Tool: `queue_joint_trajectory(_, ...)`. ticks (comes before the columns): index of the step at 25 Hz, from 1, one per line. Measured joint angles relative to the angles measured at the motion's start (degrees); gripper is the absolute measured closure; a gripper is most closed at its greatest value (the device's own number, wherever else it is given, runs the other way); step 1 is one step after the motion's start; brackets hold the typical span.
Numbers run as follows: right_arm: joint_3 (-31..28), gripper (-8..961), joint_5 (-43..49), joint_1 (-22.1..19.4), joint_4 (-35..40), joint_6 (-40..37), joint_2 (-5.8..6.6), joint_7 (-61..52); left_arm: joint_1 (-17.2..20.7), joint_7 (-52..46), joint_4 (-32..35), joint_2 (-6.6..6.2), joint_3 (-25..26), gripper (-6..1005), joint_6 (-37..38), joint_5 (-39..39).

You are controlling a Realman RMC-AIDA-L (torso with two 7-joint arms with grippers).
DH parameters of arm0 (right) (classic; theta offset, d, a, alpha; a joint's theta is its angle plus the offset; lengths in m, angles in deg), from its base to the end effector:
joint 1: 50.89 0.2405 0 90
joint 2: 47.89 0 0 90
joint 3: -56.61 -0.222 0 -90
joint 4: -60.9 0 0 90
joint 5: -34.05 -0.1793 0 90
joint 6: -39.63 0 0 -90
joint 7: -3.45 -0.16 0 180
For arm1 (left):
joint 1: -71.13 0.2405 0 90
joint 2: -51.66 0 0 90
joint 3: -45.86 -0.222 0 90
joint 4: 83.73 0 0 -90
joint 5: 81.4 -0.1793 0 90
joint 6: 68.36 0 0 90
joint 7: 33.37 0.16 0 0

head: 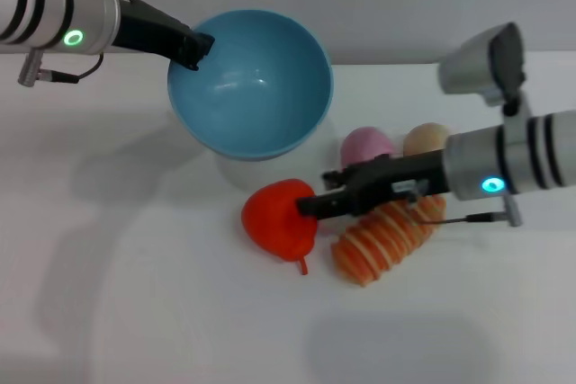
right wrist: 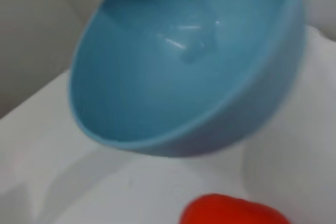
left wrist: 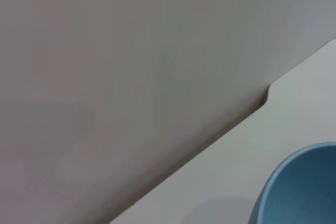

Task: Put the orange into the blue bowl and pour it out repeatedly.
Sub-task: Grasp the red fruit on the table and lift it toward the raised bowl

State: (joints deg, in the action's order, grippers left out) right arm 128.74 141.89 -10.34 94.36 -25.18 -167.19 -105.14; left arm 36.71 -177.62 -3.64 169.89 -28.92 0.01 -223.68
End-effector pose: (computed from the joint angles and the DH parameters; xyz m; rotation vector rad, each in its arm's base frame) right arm 0.1736 0.3287 -0.0689 -2.7791 1.0001 0.3184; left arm -0.1326 0.3707 0.0335 -2.3955 -0.7167 -0.0032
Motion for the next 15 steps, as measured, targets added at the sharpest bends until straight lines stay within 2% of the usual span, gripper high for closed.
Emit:
queue_joint_trajectory(4, 10.2, 234, -7.9, 0.3, -1.7, 5.2, -0.04, 2.0, 0.5, 0.0, 0.0, -0.01, -1.8, 1000, -1.0, 0.3)
queue_joint_trajectory(9, 18.0, 233, -16.2, 0.3, -4.2, 11.6, -0.13, 2.1, 0.9, 0.0, 0.0, -0.02, -2.8, 999, -1.8, 0.6)
queue_joint_trajectory(15, 21.9, 271, -18.7, 0.5, -5.3, 15.2, -0.30, 2.2, 1.2, -0.1, 0.0, 0.06, -3.9, 1000, -2.9, 0.7)
